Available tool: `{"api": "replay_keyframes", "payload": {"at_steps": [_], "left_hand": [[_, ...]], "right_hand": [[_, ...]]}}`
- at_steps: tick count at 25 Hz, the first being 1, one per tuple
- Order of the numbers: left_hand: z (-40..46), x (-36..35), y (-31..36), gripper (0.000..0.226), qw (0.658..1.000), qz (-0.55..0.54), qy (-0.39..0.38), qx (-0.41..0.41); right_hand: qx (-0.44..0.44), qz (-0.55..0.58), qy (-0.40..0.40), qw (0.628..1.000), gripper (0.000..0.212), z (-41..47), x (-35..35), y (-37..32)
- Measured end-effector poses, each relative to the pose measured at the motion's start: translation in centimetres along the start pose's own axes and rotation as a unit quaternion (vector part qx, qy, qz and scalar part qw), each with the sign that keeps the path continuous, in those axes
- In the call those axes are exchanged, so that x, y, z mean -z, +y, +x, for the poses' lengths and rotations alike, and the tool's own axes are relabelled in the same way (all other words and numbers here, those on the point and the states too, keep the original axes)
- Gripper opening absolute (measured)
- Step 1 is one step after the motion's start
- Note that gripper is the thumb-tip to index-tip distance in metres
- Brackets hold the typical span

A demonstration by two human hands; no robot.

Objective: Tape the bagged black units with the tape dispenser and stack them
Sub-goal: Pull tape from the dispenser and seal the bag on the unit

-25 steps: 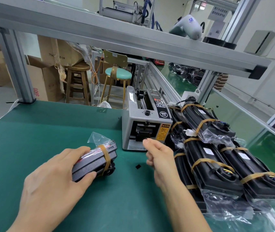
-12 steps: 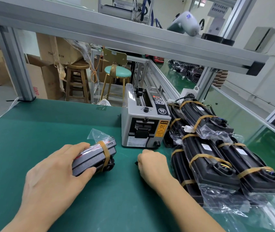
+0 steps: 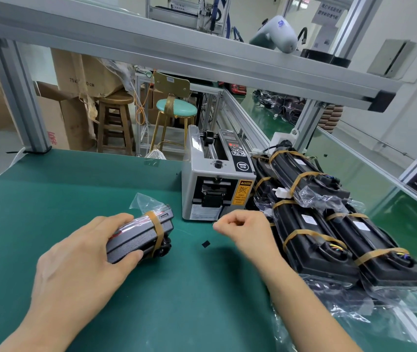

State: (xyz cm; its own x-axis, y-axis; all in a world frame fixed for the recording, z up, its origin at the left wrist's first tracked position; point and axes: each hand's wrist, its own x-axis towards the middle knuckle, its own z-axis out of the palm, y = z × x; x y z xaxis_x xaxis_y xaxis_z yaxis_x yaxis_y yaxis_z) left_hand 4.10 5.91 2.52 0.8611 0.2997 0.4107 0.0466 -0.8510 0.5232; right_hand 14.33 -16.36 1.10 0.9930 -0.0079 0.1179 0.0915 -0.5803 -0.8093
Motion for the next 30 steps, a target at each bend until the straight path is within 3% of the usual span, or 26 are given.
{"api": "replay_keyframes", "payload": {"at_steps": [1, 2, 3, 5, 7, 10, 12, 15, 18, 20, 23, 28, 30], "left_hand": [[0.0, 0.0, -0.1, 0.043, 1.0, 0.0, 0.001, 0.002], [0.0, 0.0, -0.1, 0.042, 1.0, -0.002, -0.001, 0.004], [-0.1, 0.0, -0.1, 0.042, 1.0, -0.005, -0.005, 0.005], [0.0, 0.0, -0.1, 0.042, 1.0, -0.011, -0.013, 0.005], [0.0, 0.0, -0.2, 0.042, 1.0, -0.008, -0.009, 0.008], [-0.1, 0.0, -0.2, 0.043, 1.0, 0.0, -0.006, 0.013], [-0.1, 0.0, -0.2, 0.043, 1.0, 0.0, -0.009, 0.014], [0.1, -0.1, -0.3, 0.043, 1.0, 0.006, -0.01, 0.012], [0.0, 0.0, -0.4, 0.043, 1.0, 0.007, -0.016, 0.019], [0.0, -0.1, -0.4, 0.043, 1.0, 0.007, -0.013, 0.02], [0.0, -0.1, -0.3, 0.042, 1.0, 0.009, -0.011, 0.016], [-0.1, 0.0, -0.3, 0.042, 1.0, 0.01, -0.013, 0.022], [-0.1, 0.0, -0.2, 0.042, 1.0, 0.01, -0.016, 0.025]], "right_hand": [[0.024, -0.1, -0.012, 0.995, 0.018, 0.2, -0.3, 0.3], [0.072, -0.265, -0.03, 0.961, 0.016, 0.4, -1.1, 0.9], [0.127, -0.405, -0.051, 0.904, 0.018, 0.3, -1.9, 1.4], [0.22, -0.5, -0.125, 0.828, 0.023, 0.2, -3.1, 2.2], [0.218, -0.432, -0.167, 0.859, 0.026, 0.4, -3.3, 2.2], [0.018, -0.199, -0.178, 0.963, 0.014, 1.1, -2.4, 2.1], [-0.071, -0.177, -0.208, 0.959, 0.013, 1.5, -2.6, 1.7], [-0.046, -0.367, -0.238, 0.898, 0.028, 3.3, -3.5, 0.4], [-0.068, -0.391, -0.273, 0.876, 0.041, 4.5, -3.1, -0.5], [-0.086, -0.336, -0.271, 0.898, 0.038, 4.3, -2.5, -0.1], [-0.081, -0.227, -0.205, 0.948, 0.016, 3.4, -1.8, 1.2], [-0.069, -0.13, -0.064, 0.987, 0.016, 2.2, -0.7, 2.2], [-0.011, -0.149, -0.036, 0.988, 0.011, 1.4, -0.9, 1.8]]}}
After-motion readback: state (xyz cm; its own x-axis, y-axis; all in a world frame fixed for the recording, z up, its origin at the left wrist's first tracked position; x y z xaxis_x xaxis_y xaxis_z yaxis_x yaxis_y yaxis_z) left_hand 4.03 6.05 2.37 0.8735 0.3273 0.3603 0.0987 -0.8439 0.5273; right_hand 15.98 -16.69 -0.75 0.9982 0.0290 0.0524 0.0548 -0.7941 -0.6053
